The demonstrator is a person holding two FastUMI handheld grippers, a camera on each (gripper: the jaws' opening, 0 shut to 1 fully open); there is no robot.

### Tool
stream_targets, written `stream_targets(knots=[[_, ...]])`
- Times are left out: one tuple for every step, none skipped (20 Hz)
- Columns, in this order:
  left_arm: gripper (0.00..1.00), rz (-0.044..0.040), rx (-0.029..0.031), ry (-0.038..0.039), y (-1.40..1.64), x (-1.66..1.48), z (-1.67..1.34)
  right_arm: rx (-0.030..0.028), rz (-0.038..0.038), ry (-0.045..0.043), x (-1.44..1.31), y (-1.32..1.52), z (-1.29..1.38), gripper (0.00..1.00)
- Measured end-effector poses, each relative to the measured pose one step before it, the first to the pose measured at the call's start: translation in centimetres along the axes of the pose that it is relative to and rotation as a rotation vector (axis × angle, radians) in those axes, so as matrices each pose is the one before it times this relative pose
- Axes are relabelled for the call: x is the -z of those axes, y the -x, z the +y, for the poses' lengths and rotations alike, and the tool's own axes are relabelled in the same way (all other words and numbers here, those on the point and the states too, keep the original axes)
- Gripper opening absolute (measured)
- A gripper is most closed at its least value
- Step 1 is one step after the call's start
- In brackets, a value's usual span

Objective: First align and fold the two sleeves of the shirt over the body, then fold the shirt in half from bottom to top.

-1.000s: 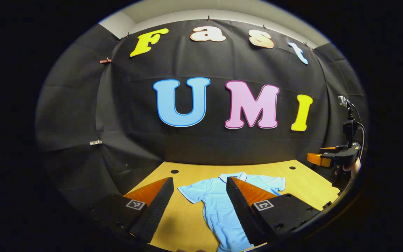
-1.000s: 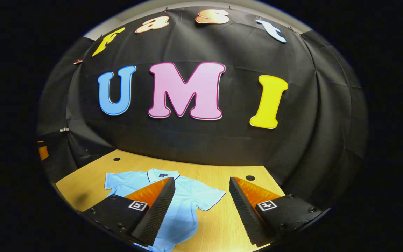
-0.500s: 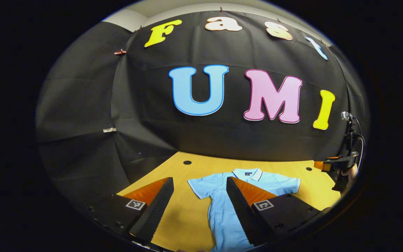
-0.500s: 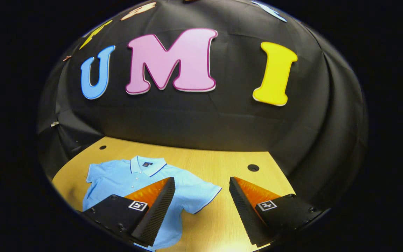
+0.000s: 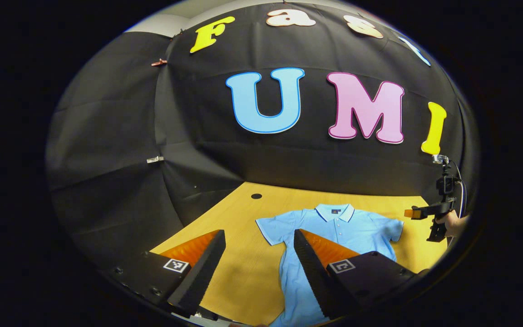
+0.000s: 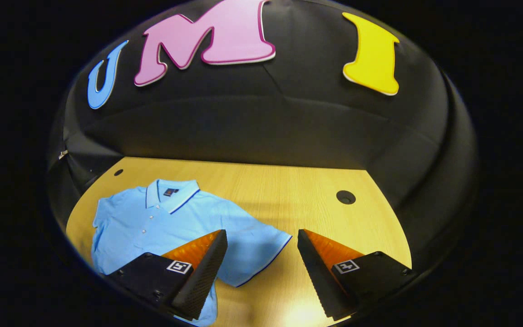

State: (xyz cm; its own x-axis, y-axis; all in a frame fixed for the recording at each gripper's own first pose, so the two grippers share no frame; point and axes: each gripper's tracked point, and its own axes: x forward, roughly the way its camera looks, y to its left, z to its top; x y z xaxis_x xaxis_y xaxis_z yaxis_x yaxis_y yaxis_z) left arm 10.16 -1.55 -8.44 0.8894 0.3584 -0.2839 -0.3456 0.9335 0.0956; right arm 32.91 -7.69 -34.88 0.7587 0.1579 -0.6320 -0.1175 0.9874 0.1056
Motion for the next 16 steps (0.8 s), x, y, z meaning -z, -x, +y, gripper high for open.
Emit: stream_targets(knots=[[0.96, 0.00727, -0.00104, -0.00798, 0.178, -0.007, -0.147, 0.0009, 0.02037, 0.00091, 0.458, -1.228, -0.257, 0.97], [0.96, 0.00563, 0.00015, 0.00139, 0.165, 0.196, -0.271, 0.00088, 0.01681, -0.00235, 0.479, -1.043, -0.255, 0.97], [0.96, 0.00961, 0.00106, 0.007, 0.103, 0.21, -0.262, -0.00367, 0.01776, -0.00712, 0.569, -0.888, -0.148, 0.97], [0.96, 0.01201, -0.00247, 0.00673, -0.099, 0.457, -0.14, -0.00175, 0.01429, -0.01128, 0.37, -1.088, -0.246, 0.98], [0.96, 0.01105, -0.00386, 0.00409, -0.121, 0.219, -0.004, -0.00108, 0.01506, -0.01276, 0.424, -0.855, -0.259, 0.97], [0.96, 0.00679, -0.00026, 0.00113, 0.008, 0.198, -0.076, -0.00011, 0.0184, -0.0138, 0.615, -0.853, -0.24, 0.97], [0.96, 0.00518, 0.00254, -0.00295, -0.081, 0.122, -0.126, 0.00523, 0.014, -0.0135, 0.453, -0.71, -0.283, 0.97], [0.96, 0.00648, 0.00211, -0.00637, -0.107, 0.177, -0.03, 0.00092, 0.0083, -0.0126, 0.24, -0.618, -0.215, 0.97], [0.96, 0.00752, 0.00242, -0.00527, -0.079, 0.09, 0.029, -0.00294, 0.00397, -0.01372, 0.233, -0.434, -0.035, 0.97], [0.96, 0.00757, 0.00331, -0.00204, 0.056, 0.237, -0.031, 0.00186, 0.00739, -0.01786, 0.167, -0.366, -0.086, 0.98], [0.96, 0.00445, 0.00327, -0.00032, -0.003, -0.028, 0.001, 0.00113, 0.00796, -0.01584, 0.259, -0.395, -0.054, 0.99], [0.96, 0.00354, 0.00194, 0.00002, -0.06, 0.131, 0.032, 0.00281, 0.00913, -0.01151, 0.165, -0.195, -0.017, 0.99], [0.96, 0.00398, 0.00133, -0.00067, 0.002, 0.047, -0.027, 0.00193, -0.0165, 0.00269, -0.325, -0.031, -0.042, 1.0], [0.96, 0.00142, 0.00146, -0.00179, 0.133, 0.154, 0.007, -0.0026, 0.00133, 0.00463, 0.079, -0.147, 0.072, 1.0], [0.96, -0.0002, 0.00321, -0.00288, -0.05, 0.034, -0.016, 0.01006, -0.00086, 0.02, 0.133, -0.018, -0.037, 1.0], [0.96, 0.00287, 0.00364, -0.00332, -0.006, 0.23, -0.049, 0.01482, 0.00734, 0.0386, 0.209, -0.119, -0.263, 0.99]])
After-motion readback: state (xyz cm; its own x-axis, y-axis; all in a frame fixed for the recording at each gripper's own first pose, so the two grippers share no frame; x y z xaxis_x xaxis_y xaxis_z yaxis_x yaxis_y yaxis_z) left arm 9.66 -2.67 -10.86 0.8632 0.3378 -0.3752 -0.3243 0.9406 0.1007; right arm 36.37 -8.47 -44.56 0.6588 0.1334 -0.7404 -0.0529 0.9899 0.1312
